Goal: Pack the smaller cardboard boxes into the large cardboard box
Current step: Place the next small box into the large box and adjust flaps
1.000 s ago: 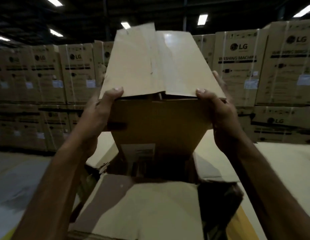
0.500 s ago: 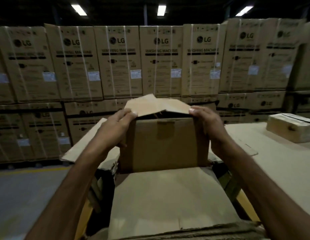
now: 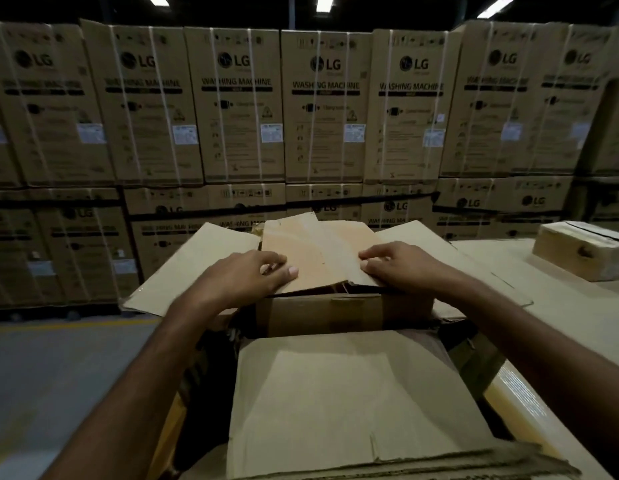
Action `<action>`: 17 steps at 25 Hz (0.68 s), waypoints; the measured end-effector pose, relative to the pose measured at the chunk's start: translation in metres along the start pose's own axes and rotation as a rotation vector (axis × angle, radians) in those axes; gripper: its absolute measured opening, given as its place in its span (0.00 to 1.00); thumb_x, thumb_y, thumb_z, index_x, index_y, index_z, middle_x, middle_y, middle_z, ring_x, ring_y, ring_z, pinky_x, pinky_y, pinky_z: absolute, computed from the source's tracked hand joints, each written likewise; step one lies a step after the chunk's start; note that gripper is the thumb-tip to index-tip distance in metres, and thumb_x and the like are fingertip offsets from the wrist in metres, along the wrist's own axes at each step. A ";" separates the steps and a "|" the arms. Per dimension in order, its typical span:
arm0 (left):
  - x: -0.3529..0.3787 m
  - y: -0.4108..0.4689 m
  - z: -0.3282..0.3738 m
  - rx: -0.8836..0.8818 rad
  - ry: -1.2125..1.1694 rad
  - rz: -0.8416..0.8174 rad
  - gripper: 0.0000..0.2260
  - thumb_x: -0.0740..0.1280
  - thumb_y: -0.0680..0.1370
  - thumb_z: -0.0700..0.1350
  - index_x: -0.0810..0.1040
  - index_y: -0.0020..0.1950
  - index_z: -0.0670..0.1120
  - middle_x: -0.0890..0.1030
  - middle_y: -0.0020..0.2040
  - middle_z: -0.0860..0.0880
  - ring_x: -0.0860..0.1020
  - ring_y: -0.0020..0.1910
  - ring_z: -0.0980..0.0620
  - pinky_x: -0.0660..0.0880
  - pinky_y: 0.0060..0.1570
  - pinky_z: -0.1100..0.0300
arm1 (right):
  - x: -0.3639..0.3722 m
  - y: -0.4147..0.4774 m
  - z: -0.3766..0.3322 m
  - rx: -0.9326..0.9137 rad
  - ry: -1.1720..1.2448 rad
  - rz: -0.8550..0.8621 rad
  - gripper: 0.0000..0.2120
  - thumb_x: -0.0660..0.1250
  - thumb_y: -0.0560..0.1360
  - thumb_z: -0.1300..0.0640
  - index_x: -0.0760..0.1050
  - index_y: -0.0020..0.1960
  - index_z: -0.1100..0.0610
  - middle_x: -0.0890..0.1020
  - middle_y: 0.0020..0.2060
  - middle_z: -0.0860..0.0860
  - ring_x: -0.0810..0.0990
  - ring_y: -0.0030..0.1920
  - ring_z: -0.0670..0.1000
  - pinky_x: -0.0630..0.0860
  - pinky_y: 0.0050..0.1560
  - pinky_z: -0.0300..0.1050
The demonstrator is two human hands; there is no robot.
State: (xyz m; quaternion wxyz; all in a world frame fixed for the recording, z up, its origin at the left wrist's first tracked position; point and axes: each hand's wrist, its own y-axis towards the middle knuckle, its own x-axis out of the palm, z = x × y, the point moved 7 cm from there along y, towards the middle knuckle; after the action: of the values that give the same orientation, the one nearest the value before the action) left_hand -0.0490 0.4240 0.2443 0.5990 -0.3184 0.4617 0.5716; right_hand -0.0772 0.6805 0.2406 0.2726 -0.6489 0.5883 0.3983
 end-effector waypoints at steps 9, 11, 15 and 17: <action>-0.082 -0.034 -0.002 0.066 -0.751 0.366 0.12 0.63 0.81 0.60 0.78 0.63 0.62 0.84 0.52 0.59 0.84 0.49 0.57 0.76 0.45 0.58 | 0.040 0.011 -0.147 -0.413 0.170 -0.137 0.24 0.59 0.86 0.54 0.63 0.81 0.50 0.73 0.75 0.50 0.72 0.73 0.51 0.71 0.73 0.52; -0.095 -0.045 -0.025 -0.018 -0.760 0.392 0.09 0.64 0.84 0.53 0.81 0.61 0.57 0.86 0.48 0.54 0.86 0.43 0.55 0.75 0.40 0.58 | 0.063 0.011 -0.172 -0.454 0.047 -0.214 0.25 0.59 0.86 0.54 0.60 0.82 0.51 0.74 0.74 0.53 0.74 0.71 0.54 0.73 0.70 0.52; -0.084 -0.061 -0.092 -0.271 -0.207 0.163 0.08 0.71 0.78 0.40 0.85 0.51 0.53 0.86 0.46 0.49 0.84 0.40 0.52 0.79 0.38 0.58 | 0.105 0.002 -0.191 -0.545 -0.259 -0.219 0.20 0.56 0.87 0.49 0.70 0.77 0.52 0.74 0.74 0.51 0.73 0.72 0.54 0.69 0.70 0.48; -0.060 -0.060 -0.106 -0.285 -0.018 0.017 0.08 0.72 0.77 0.44 0.86 0.52 0.56 0.84 0.54 0.51 0.81 0.48 0.53 0.81 0.51 0.52 | 0.117 -0.004 -0.193 -0.548 -0.333 -0.193 0.20 0.55 0.87 0.46 0.74 0.74 0.50 0.75 0.73 0.49 0.73 0.72 0.53 0.68 0.72 0.50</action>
State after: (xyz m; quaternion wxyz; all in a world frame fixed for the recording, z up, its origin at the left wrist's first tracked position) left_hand -0.0054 0.2954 0.2506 0.5470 -0.3911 0.3733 0.6391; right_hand -0.0370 0.4588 0.2452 0.2169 -0.6766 0.3426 0.6147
